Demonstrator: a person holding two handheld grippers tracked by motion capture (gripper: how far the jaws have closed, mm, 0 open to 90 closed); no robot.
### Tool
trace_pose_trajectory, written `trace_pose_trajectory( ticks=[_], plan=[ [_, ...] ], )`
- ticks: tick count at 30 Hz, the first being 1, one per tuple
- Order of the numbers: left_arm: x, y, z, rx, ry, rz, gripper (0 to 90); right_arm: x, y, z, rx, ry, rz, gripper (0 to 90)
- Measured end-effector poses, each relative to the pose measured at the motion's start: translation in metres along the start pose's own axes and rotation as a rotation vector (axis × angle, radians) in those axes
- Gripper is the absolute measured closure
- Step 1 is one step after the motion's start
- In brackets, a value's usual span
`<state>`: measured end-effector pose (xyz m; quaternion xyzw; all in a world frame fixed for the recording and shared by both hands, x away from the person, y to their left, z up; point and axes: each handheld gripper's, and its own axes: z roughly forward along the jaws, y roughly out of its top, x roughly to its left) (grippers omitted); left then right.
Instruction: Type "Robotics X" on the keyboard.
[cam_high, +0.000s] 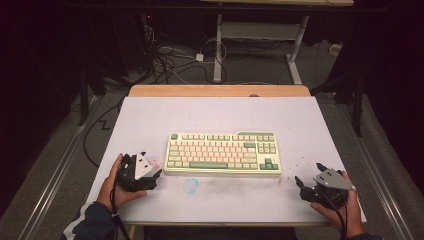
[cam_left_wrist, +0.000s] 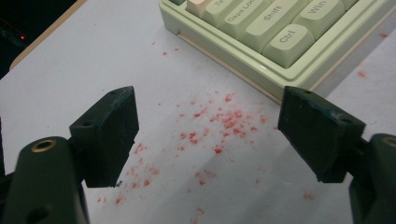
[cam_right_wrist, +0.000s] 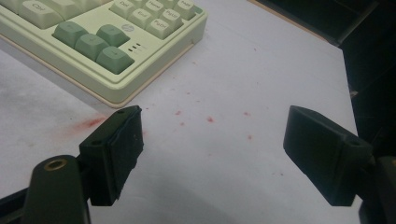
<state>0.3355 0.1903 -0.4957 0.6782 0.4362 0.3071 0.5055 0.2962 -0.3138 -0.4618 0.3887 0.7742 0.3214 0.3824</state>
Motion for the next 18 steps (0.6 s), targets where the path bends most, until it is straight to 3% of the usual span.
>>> trace_pose_trajectory(
  ticks=[13, 18],
  plan=[
    [0.0018, -0.0008, -0.0057, -0.003, 0.012, 0.003, 18.9, 0.0019, 0.0014, 0.0022, 0.015, 0.007, -0.004, 20.9],
    [0.0027, -0.0007, -0.006, -0.003, 0.021, 0.003, 18.9, -0.0001, 0.0035, 0.0012, 0.0, 0.02, 0.0, 27.2]
  ],
)
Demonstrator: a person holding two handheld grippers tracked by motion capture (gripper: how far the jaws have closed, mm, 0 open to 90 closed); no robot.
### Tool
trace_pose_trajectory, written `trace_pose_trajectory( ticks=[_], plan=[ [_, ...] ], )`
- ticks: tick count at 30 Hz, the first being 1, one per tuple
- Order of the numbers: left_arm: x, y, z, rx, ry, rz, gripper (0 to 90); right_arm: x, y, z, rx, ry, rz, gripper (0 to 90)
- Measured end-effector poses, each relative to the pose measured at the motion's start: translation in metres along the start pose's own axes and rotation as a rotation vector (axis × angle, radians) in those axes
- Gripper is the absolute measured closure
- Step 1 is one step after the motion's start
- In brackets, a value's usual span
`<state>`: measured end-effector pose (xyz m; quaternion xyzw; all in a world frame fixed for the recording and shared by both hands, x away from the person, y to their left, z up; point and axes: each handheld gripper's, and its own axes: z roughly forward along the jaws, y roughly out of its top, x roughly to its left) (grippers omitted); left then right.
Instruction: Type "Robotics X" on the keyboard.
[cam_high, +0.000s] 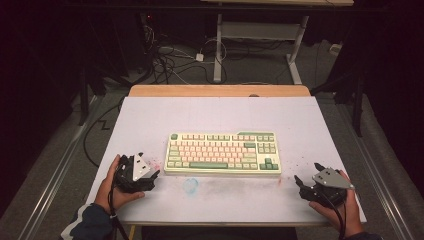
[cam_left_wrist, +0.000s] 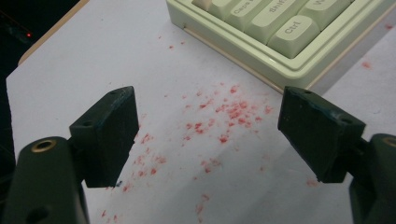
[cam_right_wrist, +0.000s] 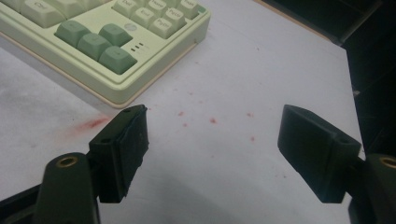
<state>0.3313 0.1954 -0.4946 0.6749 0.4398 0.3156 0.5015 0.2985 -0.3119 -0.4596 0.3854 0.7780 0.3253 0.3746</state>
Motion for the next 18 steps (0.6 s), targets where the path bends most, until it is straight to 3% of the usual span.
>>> trace_pose_trajectory(
  ticks=[4, 8, 11, 15, 18],
  plan=[
    [0.001, 0.0, 0.0, 0.007, 0.002, -0.003, 18.9, 0.0, 0.004, 0.002, -0.003, 0.055, 0.012, 36.2],
    [0.001, -0.001, 0.0, 0.016, 0.004, -0.002, 19.5, 0.004, 0.014, 0.007, 0.001, 0.081, 0.013, 48.5],
    [0.001, -0.001, 0.0, 0.016, 0.001, -0.008, 19.7, 0.008, 0.024, 0.012, 0.004, 0.102, 0.002, 62.9],
    [0.001, -0.001, 0.0, 0.018, 0.002, -0.008, 19.7, 0.016, 0.037, 0.019, 0.022, 0.176, -0.004, 87.8],
    [0.001, -0.002, 0.0, 0.025, -0.002, -0.008, 20.5, 0.023, 0.047, 0.024, 0.02, 0.217, -0.02, 90.0]
  ],
)
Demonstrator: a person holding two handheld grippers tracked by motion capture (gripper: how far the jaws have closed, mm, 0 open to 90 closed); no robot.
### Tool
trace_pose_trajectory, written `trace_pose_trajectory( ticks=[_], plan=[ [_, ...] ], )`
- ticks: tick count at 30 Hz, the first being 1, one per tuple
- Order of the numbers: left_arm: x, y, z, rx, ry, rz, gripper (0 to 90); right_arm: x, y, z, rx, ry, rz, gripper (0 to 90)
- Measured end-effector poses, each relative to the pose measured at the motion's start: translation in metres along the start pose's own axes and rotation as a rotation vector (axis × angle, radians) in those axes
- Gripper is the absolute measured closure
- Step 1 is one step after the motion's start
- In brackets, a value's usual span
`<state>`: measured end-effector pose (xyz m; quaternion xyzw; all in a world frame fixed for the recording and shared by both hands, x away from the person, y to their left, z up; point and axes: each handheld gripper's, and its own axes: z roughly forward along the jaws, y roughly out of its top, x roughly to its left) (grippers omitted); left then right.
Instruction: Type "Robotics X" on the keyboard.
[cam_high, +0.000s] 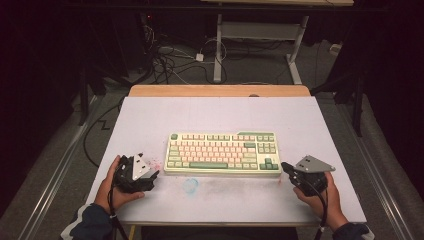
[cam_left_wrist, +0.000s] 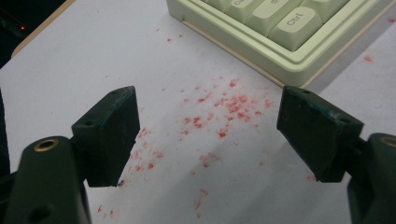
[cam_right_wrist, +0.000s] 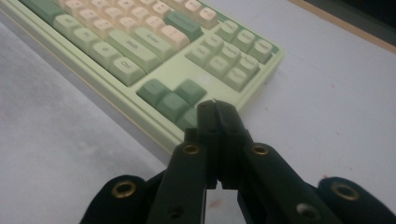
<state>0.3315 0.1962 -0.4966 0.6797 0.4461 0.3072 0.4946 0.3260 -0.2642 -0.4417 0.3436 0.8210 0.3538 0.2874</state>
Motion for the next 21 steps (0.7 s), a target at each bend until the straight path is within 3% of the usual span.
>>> trace_pose_trajectory(
  ticks=[4, 11, 21],
  plan=[
    [0.0, 0.0, 0.0, 0.005, -0.002, 0.002, 20.6, 0.009, 0.016, 0.011, -0.012, 0.049, -0.032, 90.0],
    [0.0, -0.001, 0.0, 0.008, -0.008, 0.001, 20.6, 0.025, 0.043, 0.035, -0.018, 0.089, -0.081, 90.0],
    [0.0, -0.001, 0.0, 0.003, -0.002, 0.005, 21.0, 0.034, 0.055, 0.061, 0.014, 0.112, -0.117, 90.0]
  ],
)
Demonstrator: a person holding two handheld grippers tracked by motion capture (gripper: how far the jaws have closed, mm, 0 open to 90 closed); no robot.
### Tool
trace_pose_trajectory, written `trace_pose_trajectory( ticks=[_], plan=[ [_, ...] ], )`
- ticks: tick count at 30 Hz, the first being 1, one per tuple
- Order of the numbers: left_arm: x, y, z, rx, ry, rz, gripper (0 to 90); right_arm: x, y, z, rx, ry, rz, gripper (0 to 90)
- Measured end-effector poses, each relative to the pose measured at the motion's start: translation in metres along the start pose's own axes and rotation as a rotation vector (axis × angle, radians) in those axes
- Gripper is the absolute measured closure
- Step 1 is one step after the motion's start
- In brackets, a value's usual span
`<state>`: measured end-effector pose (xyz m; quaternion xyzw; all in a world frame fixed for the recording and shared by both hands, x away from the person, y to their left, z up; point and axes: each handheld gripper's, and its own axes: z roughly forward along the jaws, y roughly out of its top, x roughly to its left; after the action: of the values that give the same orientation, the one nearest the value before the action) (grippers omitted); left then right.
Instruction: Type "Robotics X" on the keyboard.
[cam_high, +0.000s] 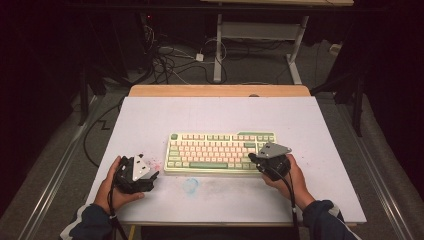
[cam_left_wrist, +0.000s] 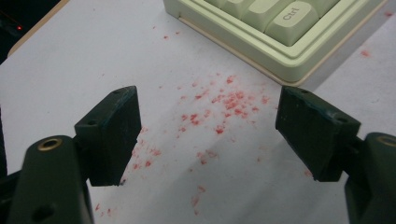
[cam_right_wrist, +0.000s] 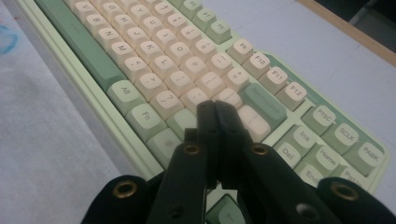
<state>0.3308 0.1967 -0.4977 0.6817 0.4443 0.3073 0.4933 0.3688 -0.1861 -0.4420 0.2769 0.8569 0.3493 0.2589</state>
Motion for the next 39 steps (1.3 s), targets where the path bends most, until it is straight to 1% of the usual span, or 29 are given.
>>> trace_pose_trajectory(
  ticks=[4, 5, 8, 9, 10, 11, 12, 13, 15, 16, 17, 18, 19, 20, 21, 22, 23, 26, 27, 29, 31, 32, 34, 39],
  plan=[
    [0.0, 0.0, 0.001, 0.003, 0.009, -0.004, 22.8, -0.001, 0.002, 0.007, 0.016, 0.003, 0.006, 90.0],
    [0.001, 0.001, 0.0, 0.0, 0.009, -0.013, 22.8, -0.001, 0.002, 0.009, 0.016, 0.008, 0.003, 90.0],
    [0.001, 0.001, 0.0, -0.002, 0.012, -0.017, 23.7, -0.001, 0.0, 0.011, 0.03, 0.011, 0.002, 90.0],
    [0.002, 0.001, 0.0, 0.002, 0.007, -0.023, 26.8, -0.001, 0.0, 0.012, 0.032, 0.012, 0.009, 90.0],
    [0.002, 0.001, -0.001, 0.008, 0.0, -0.018, 30.5, -0.001, -0.001, 0.013, 0.033, 0.014, 0.014, 90.0],
    [0.002, 0.0, -0.003, 0.018, -0.034, -0.024, 30.0, -0.002, -0.002, 0.013, 0.037, 0.016, 0.015, 90.0],
    [0.002, 0.0, -0.003, 0.018, -0.034, -0.024, 29.9, -0.002, -0.002, 0.014, 0.043, 0.017, 0.015, 90.0],
    [0.002, 0.001, -0.005, 0.022, -0.056, -0.035, 30.0, -0.002, -0.004, 0.014, 0.038, 0.018, 0.018, 90.0],
    [0.002, 0.002, -0.006, 0.014, -0.055, -0.047, 32.1, -0.002, -0.005, 0.014, 0.046, 0.018, 0.014, 90.0],
    [0.003, 0.004, -0.006, 0.019, -0.061, -0.056, 34.7, -0.003, -0.006, 0.015, 0.049, 0.022, 0.011, 90.0],
    [0.003, 0.004, -0.006, 0.016, -0.061, -0.06, 34.7, -0.003, -0.006, 0.015, 0.049, 0.022, 0.011, 90.0],
    [0.003, 0.004, -0.007, 0.013, -0.061, -0.06, 40.4, -0.004, -0.008, 0.015, 0.038, 0.033, 0.026, 90.0],
    [0.003, 0.005, -0.007, 0.012, -0.064, -0.065, 40.4, -0.004, -0.008, 0.015, 0.038, 0.033, 0.026, 90.0],
    [0.003, 0.006, -0.007, 0.014, -0.06, -0.067, 47.0, -0.006, -0.01, 0.015, 0.033, 0.041, 0.039, 90.0],
    [0.002, 0.007, -0.007, 0.013, -0.059, -0.074, 52.2, -0.006, -0.01, 0.015, 0.026, 0.041, 0.041, 90.0],
    [0.002, 0.008, -0.008, 0.012, -0.066, -0.079, 56.5, -0.006, -0.01, 0.015, 0.026, 0.041, 0.041, 90.0],
    [0.002, 0.011, -0.009, 0.014, -0.082, -0.094, 60.9, -0.005, -0.011, 0.015, 0.022, 0.037, 0.039, 90.0],
    [0.002, 0.015, -0.01, 0.019, -0.106, -0.101, 76.1, -0.004, -0.012, 0.015, 0.017, 0.033, 0.043, 90.0],
    [0.001, 0.016, -0.01, 0.019, -0.109, -0.111, 79.8, -0.004, -0.012, 0.015, 0.017, 0.033, 0.043, 90.0],
    [0.0, 0.019, -0.01, 0.026, -0.121, -0.113, 85.0, -0.004, -0.012, 0.015, 0.017, 0.031, 0.044, 90.0],
    [0.0, 0.02, -0.01, 0.032, -0.123, -0.116, 86.8, -0.004, -0.012, 0.015, 0.016, 0.029, 0.041, 90.0],
    [-0.001, 0.023, -0.01, 0.042, -0.138, -0.117, 86.9, -0.003, -0.012, 0.015, 0.017, 0.028, 0.04, 90.0],
    [-0.003, 0.026, -0.007, 0.05, -0.137, -0.108, 87.0, -0.004, -0.012, 0.015, 0.015, 0.03, 0.042, 90.0],
    [-0.007, 0.033, -0.003, 0.063, -0.153, -0.103, 86.9, -0.004, -0.013, 0.015, 0.012, 0.029, 0.042, 90.0]
  ],
)
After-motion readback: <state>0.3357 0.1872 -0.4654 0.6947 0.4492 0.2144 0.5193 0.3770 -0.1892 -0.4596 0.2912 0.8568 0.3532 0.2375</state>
